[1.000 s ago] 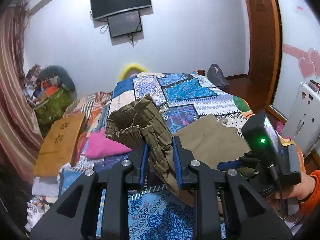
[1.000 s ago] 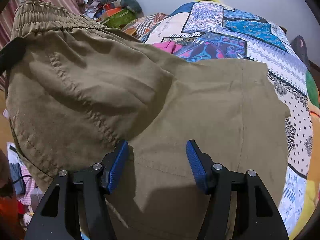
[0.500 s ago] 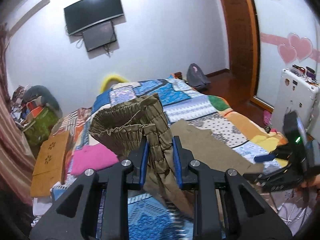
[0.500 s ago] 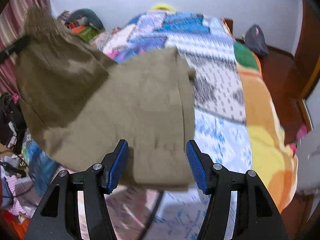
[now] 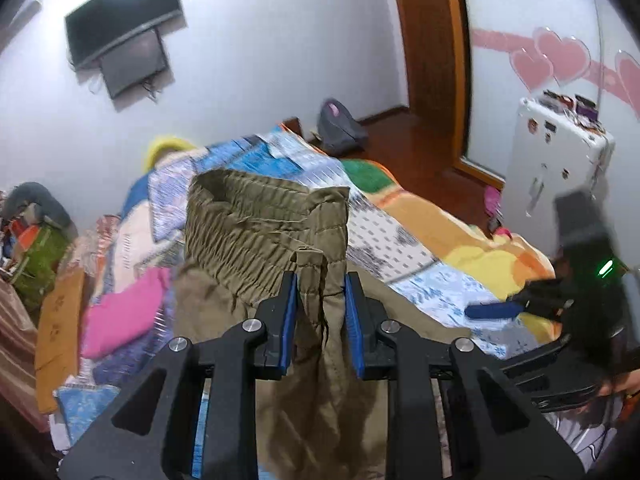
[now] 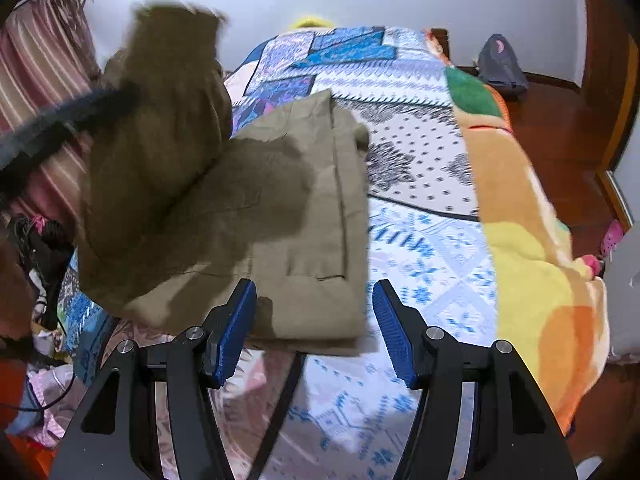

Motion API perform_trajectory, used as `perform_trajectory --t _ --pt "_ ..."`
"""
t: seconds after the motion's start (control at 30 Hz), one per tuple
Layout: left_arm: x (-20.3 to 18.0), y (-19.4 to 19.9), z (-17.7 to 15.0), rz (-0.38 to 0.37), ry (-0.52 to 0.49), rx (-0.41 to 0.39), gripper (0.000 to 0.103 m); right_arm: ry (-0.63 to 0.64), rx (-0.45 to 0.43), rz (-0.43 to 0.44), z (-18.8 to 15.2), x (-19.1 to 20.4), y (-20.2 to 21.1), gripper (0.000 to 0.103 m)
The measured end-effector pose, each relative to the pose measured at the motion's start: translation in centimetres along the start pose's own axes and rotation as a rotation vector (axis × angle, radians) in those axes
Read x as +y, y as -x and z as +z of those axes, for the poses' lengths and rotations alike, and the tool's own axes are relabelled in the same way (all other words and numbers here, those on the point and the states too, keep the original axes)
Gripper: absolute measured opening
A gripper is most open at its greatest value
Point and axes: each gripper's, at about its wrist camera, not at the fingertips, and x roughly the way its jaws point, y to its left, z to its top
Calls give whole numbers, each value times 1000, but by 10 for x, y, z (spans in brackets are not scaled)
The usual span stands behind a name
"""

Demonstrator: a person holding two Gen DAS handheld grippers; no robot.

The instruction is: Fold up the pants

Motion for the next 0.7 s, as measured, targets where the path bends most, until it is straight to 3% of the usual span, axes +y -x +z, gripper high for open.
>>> perform_trajectory --t 0.17,0.3,0.4,0.6,0.7 --pt "-25 -33 -13 -79 -14 120 25 -31 -32 -47 -2 -17 18 57" --pt "-30 -42 -21 -150 21 194 44 -56 -49 -64 -4 -29 29 57" --pt "-26 -34 -21 -143 39 174 61 -67 -65 -74 -1 -34 34 57" --pt "-5 -3 -12 -137 56 95 64 -71 -101 -38 14 -29 39 57" --pt "20 6 -15 -86 60 66 69 -40 -124 -5 22 -12 38 57"
